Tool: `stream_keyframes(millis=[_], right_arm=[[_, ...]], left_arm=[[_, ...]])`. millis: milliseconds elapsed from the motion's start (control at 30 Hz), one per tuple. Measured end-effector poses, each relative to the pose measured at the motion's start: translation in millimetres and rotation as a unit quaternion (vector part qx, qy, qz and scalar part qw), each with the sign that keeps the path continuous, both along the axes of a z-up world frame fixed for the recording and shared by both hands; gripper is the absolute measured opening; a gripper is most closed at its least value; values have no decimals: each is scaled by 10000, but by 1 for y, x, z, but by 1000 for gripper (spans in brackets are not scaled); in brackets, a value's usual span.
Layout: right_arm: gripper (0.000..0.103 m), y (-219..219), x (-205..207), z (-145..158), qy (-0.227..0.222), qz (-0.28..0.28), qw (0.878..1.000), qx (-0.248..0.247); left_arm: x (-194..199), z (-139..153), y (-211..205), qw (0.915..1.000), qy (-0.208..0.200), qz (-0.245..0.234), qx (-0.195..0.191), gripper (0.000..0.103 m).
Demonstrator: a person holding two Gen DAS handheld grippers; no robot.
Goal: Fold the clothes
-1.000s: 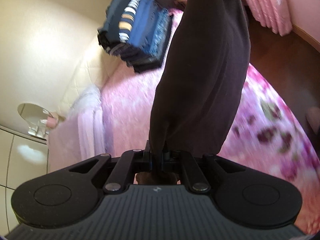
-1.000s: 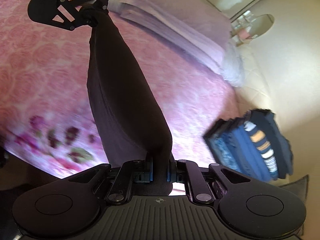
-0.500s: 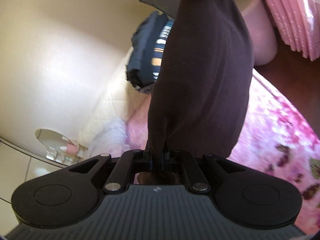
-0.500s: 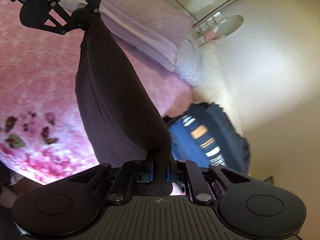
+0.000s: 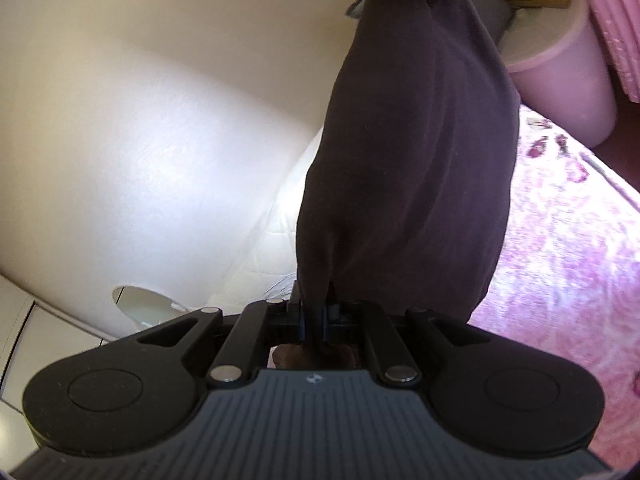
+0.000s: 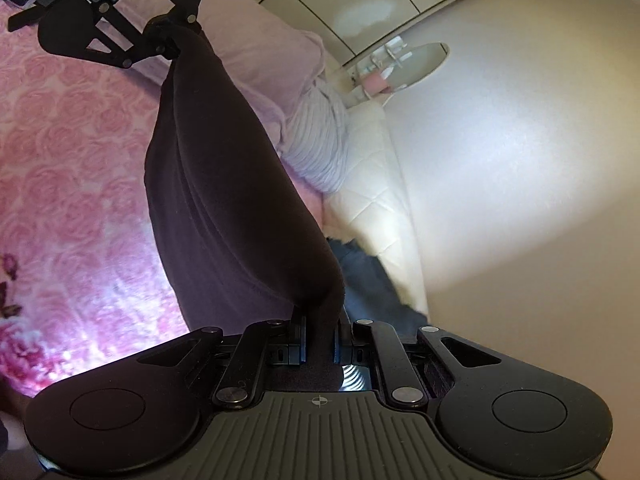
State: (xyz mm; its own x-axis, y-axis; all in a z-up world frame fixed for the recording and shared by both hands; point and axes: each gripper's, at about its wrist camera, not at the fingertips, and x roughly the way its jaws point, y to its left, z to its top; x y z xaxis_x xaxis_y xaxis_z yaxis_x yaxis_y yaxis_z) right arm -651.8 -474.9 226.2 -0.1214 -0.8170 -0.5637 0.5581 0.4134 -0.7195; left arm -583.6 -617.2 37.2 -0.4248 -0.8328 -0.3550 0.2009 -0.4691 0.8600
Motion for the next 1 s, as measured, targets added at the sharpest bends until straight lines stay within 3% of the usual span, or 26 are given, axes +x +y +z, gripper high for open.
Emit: stream_keyframes(millis=[200,367,500,633,733,800,900,1000], right_arm=[[10,-25,-13,-11,-23,588,9981,177],[10,-45,-24,-35,-24,1210,9914,503],[10,-63,-24,-60,187,1836,9793,831],[10,-72,-2,-83,712,2639,9555,1111],[10,-71,25,-101,1260,3292,9273,1264],[10,-71,51,-120,1654,3746,9017,1388],[10,-61,102,-149,2195,4453,8544,1535],[10,-43,174,-184,2572,5171,8007,1595]], left_arm=[[-9,-16,-11,9982,-122,558,161,6],[-11,-44,-6,9926,-287,1039,558,6],[-10,-74,21,9815,-186,1579,1070,6],[0,-112,65,9628,136,2131,1659,6],[12,-138,98,9416,609,2514,2156,6],[22,-154,119,9215,1018,2788,2503,6],[42,-176,141,8760,1828,3236,3073,6],[76,-199,161,8153,2672,3695,3568,5]])
